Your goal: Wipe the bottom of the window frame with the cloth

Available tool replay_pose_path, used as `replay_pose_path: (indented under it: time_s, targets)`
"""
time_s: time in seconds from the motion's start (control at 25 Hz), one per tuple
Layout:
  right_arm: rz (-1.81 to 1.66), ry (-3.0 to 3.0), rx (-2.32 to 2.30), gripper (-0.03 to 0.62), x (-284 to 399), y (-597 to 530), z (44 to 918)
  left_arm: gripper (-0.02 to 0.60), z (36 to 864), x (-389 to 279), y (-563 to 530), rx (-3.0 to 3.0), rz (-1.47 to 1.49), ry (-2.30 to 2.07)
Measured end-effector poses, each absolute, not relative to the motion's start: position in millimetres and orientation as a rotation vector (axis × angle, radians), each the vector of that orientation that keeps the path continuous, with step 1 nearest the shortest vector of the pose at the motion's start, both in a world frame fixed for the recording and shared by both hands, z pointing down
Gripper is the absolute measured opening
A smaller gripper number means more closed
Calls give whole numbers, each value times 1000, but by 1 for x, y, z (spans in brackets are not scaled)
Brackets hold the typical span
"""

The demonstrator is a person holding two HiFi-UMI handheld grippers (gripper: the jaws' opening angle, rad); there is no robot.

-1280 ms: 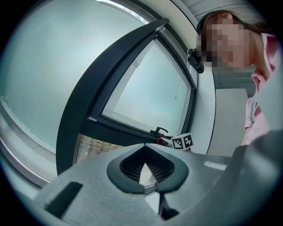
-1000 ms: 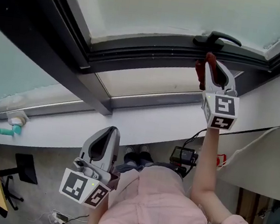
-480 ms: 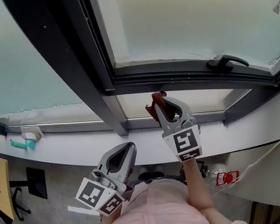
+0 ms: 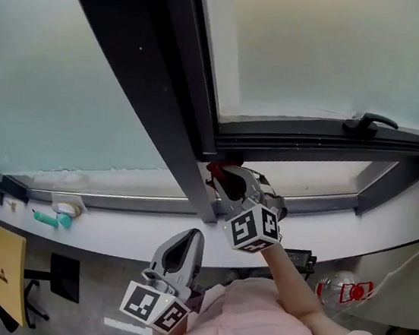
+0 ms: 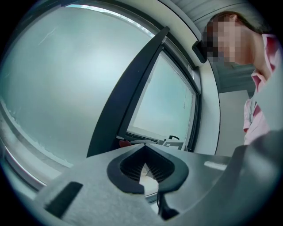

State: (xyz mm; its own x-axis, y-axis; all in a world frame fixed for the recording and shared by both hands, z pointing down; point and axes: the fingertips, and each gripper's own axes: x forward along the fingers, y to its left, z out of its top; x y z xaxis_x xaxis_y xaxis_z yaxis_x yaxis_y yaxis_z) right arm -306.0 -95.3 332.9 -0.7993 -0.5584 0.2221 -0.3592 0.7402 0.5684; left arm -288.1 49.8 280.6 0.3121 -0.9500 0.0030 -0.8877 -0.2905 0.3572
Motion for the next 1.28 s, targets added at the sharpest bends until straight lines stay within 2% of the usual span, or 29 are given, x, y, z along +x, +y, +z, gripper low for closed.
replay_pose_path:
  time_s: [0.52,1.28]
  targets:
    - [-928,-2347,798,64,-341,-131,351,-6,286,-336,49,2245,-337,-1701]
    - [-929,-2310,889,64,-308,-142,345,-6,286,-308,27,2339,-297,-1557]
